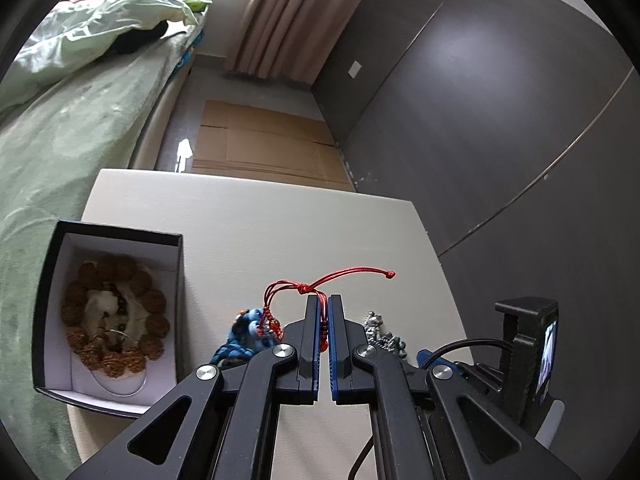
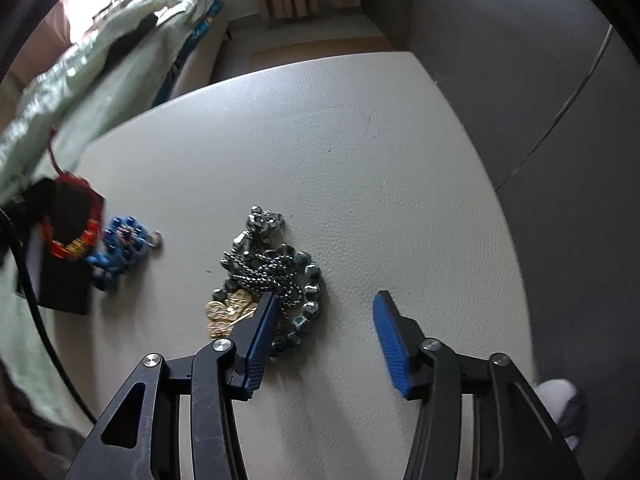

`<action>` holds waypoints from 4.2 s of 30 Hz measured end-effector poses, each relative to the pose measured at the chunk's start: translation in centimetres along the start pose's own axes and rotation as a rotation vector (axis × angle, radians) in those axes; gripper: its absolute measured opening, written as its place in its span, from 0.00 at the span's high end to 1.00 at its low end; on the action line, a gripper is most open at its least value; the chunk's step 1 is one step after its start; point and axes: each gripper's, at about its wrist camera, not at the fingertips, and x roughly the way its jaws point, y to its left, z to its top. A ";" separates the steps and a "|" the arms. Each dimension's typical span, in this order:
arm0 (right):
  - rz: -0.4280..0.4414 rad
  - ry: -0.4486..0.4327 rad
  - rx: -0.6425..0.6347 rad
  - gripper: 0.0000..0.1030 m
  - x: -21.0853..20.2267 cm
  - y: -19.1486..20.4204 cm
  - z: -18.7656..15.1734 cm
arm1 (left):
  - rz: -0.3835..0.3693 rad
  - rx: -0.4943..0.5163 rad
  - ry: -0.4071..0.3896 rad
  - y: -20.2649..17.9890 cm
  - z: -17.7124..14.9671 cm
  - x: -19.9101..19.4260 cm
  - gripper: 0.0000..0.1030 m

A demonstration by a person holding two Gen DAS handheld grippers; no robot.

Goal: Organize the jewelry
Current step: 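Lift the red string bracelet with the left gripper while the right gripper grasps the dark bead strand, then carry the red bracelet toward the black box with the left gripper while the right gripper carries the bead strand, then lower both held items into the black box and open both grippers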

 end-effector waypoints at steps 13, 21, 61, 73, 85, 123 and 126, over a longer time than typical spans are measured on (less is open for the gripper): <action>0.110 0.022 0.012 0.91 -0.6 -1.7 -0.8 | 0.055 0.039 -0.005 -0.1 -1.1 -0.5 0.97; 0.020 0.007 -0.017 0.90 -0.5 -0.8 -0.4 | 0.057 0.048 0.001 -0.7 -1.2 -0.2 0.97; 0.658 -0.256 0.085 0.91 -10.6 -0.2 1.2 | 0.027 -0.023 -0.098 2.2 -0.5 -5.0 0.97; 0.721 -0.410 0.078 0.91 -15.4 0.5 2.1 | 0.004 -0.067 -0.190 3.1 -0.3 -8.8 0.97; 0.718 -0.532 0.012 0.91 -20.9 1.9 3.4 | 0.015 -0.120 -0.244 5.1 0.3 -10.8 0.97; 0.639 -0.387 -0.210 0.91 -19.0 13.9 5.9 | 0.028 -0.261 -0.233 11.9 0.1 -13.0 0.97; 0.654 -0.338 -0.206 0.91 -16.3 14.7 5.9 | 0.035 -0.270 -0.224 12.3 0.2 -12.8 0.97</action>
